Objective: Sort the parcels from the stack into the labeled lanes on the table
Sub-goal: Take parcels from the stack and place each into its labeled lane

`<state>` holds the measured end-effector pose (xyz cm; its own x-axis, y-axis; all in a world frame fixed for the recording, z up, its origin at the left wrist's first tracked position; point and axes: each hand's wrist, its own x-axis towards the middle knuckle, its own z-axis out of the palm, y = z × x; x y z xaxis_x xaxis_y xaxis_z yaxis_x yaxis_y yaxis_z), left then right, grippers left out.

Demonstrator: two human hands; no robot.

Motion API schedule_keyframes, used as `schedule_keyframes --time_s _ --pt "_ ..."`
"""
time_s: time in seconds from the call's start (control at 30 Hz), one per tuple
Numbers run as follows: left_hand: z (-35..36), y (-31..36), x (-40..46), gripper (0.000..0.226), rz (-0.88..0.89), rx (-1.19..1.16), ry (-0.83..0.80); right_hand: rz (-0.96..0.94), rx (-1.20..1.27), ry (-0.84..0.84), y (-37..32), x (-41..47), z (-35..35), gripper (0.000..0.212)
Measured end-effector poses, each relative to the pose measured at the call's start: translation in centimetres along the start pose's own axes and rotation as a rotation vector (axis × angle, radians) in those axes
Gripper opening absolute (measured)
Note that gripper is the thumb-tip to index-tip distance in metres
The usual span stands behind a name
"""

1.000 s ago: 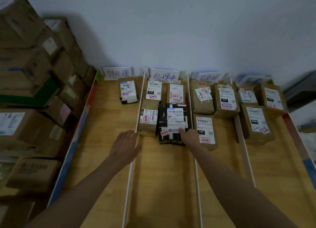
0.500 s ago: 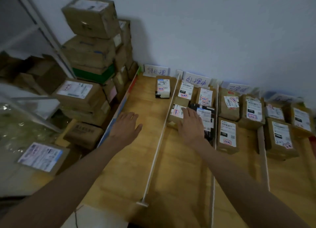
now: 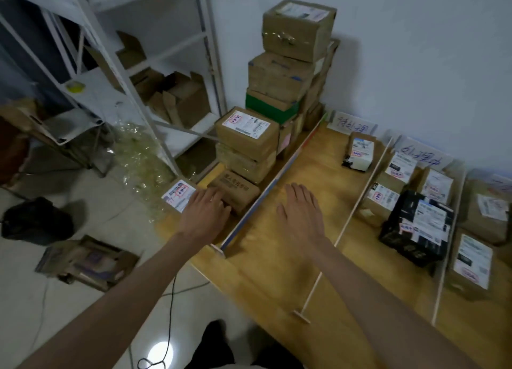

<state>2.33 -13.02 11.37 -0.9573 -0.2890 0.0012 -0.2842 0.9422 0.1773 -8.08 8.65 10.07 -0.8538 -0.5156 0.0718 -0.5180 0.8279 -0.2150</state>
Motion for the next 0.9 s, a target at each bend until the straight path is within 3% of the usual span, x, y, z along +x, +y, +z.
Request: schedule_keyframes --time_s 0.17,0.37,0.57,0.73,0.9 --pt "0.1 -7.6 -0.4 0.050 -0.056 -0.020 -0.035 -0.019 0.012 -0.002 -6.3 0.7 2.1 0.048" --pt "0.6 -14.6 0.8 0.052 -0.026 -0.052 -0.091 0.086 0.108 -0.113 -13.1 1.8 4.8 0.046" --pt "0.8 -18.3 3.2 0.056 0.002 -0.167 -0.159 0.356 0.371 -0.252 -18.0 3.4 6.9 0.049" --pt "1.1 -18.9 3.9 0.052 -0.017 -0.293 -0.209 0.607 0.606 -0.244 -19.8 4.2 7.9 0.048" --pt "1.0 -19.6 3.6 0.049 -0.043 -0.403 -0.170 0.715 0.718 -0.210 -20.2 5.0 7.4 0.040"
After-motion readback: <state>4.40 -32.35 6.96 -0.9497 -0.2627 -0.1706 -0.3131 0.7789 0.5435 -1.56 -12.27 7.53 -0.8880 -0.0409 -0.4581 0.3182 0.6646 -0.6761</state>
